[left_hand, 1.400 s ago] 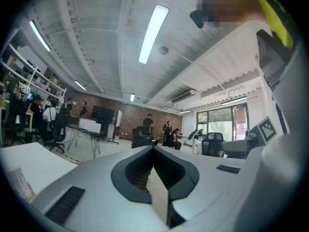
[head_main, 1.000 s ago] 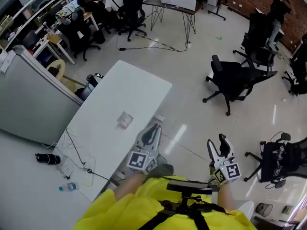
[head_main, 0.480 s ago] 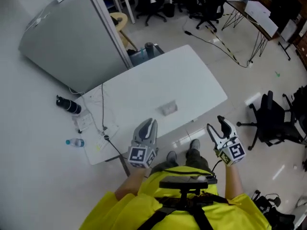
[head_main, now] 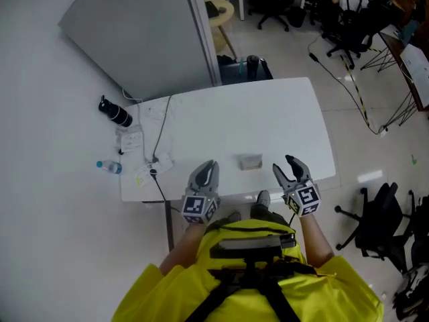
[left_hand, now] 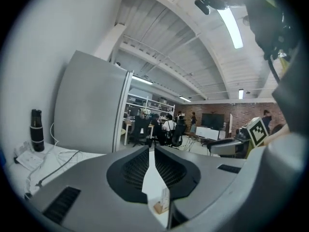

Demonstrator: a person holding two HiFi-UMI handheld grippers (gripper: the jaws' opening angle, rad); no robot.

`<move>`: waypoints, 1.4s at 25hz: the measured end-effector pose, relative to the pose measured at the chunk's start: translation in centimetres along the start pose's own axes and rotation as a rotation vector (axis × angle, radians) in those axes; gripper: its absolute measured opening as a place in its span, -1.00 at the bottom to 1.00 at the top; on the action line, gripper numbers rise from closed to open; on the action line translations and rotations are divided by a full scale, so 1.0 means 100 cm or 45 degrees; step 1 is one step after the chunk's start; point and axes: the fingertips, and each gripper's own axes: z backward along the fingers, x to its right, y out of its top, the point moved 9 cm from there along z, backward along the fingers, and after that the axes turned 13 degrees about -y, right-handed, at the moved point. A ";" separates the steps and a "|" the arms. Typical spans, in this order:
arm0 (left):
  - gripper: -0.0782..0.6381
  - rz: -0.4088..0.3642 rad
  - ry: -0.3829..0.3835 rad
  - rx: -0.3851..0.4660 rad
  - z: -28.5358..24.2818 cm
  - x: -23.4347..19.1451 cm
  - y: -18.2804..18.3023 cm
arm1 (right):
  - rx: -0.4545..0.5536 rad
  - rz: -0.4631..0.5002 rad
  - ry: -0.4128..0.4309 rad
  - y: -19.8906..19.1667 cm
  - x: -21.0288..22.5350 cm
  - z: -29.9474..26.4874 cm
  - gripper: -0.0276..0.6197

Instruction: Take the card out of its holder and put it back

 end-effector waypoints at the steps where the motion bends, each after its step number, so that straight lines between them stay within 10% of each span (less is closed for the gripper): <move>1: -0.73 0.006 0.035 0.009 -0.008 0.001 -0.003 | -0.014 0.033 0.069 -0.003 0.005 -0.010 -0.23; 8: -0.73 0.089 0.235 -0.028 -0.051 -0.005 -0.052 | -0.134 0.139 0.583 -0.055 0.037 -0.088 -0.23; 16: -0.73 0.101 0.302 -0.067 -0.056 0.012 -0.058 | -0.316 0.274 0.891 -0.105 0.032 -0.156 -0.23; 23: -0.73 0.109 0.333 -0.106 -0.050 0.010 -0.066 | -0.354 0.322 1.037 -0.122 0.013 -0.172 -0.80; 35: -0.73 0.080 0.286 -0.116 -0.044 0.007 -0.064 | -0.230 0.372 1.140 -0.076 0.014 -0.161 -0.84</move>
